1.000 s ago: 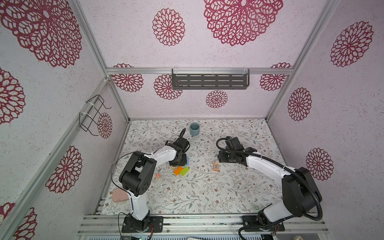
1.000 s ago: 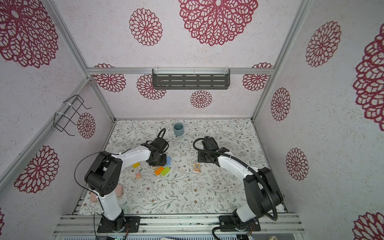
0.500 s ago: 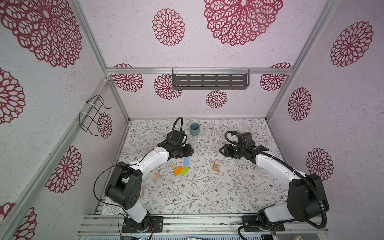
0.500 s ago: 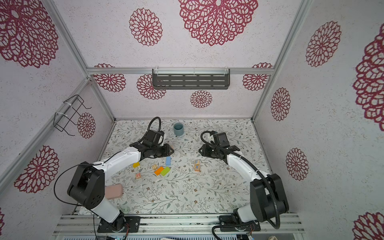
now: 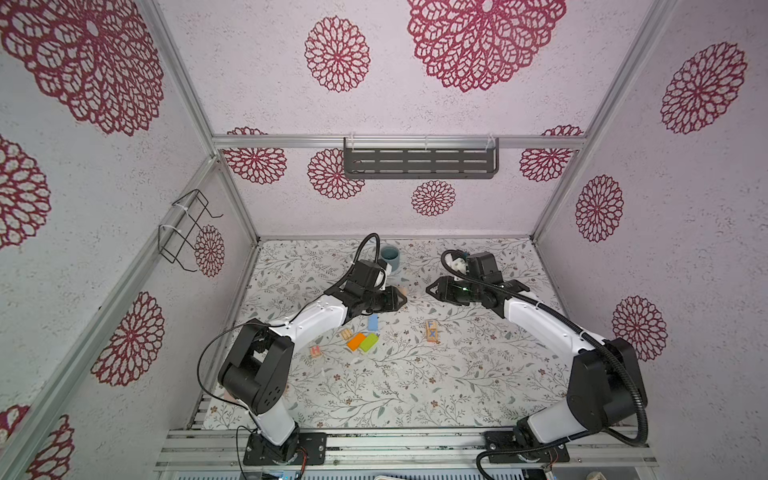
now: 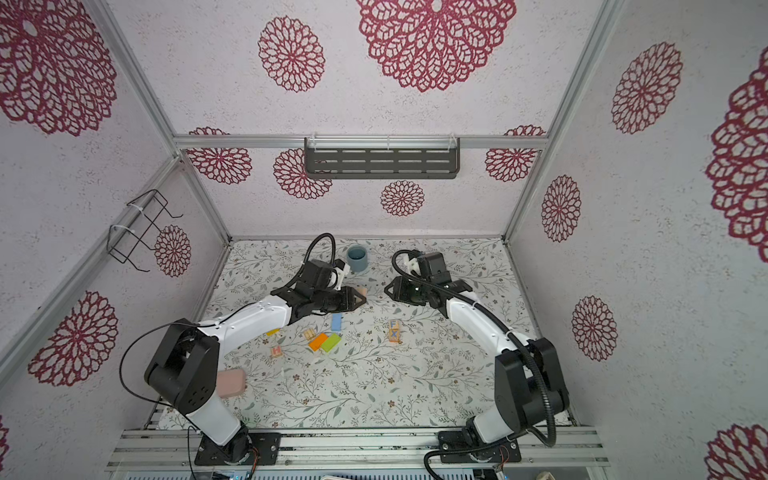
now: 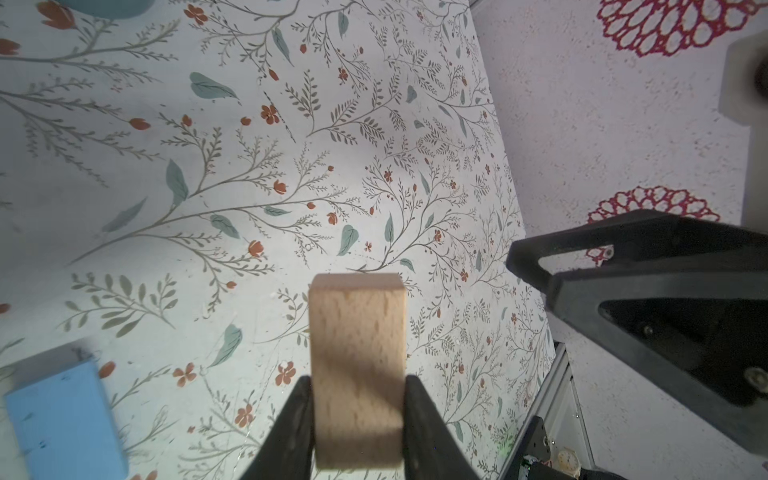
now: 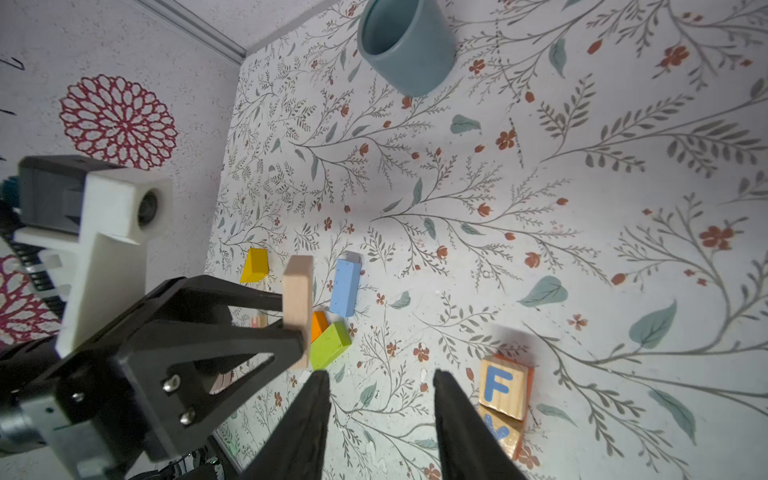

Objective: Build the wood block tower
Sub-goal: 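Lift the wooden bar with the left gripper toward the right gripper, then grasp the wooden bar with the right gripper from the left gripper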

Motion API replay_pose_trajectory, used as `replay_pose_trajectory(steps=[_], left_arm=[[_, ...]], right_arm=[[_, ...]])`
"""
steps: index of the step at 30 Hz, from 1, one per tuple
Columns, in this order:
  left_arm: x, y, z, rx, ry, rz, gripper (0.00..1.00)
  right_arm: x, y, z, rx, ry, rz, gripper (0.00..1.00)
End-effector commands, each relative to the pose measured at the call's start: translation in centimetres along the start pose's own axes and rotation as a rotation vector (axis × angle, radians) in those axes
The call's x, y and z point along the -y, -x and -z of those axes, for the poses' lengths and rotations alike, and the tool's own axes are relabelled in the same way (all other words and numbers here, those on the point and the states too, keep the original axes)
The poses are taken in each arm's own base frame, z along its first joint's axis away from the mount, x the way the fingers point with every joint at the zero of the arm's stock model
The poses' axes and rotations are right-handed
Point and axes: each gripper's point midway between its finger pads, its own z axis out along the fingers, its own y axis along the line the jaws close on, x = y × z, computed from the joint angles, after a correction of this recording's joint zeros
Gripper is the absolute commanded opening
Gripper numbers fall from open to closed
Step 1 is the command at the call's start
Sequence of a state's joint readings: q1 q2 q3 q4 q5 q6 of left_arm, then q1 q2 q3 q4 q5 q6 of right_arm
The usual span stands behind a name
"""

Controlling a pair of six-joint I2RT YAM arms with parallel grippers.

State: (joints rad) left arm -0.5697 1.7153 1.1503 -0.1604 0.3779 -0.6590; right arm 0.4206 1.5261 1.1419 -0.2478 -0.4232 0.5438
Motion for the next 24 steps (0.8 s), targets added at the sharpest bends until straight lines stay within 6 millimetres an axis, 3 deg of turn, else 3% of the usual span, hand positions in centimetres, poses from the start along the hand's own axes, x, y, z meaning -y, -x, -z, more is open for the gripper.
replay_pose_trajectory(steps=[1, 11, 24], left_arm=[[1.8, 1.3, -0.7, 0.034, -0.051, -0.038, 0.33], [3.7, 2.0, -1.6, 0.051, -0.103, -0.053, 0.33], [4.7, 2.0, -2.0, 0.059, -0.144, -0.059, 0.33]], right_arm=[[-1.8, 1.3, -0.2, 0.027, 0.023, 0.015, 0.45], [-2.9, 1.0, -2.3, 0.005, 0.017, 0.024, 0.42], [-2.9, 1.1, -3.3, -0.002, 0.01, 0.015, 0.35]])
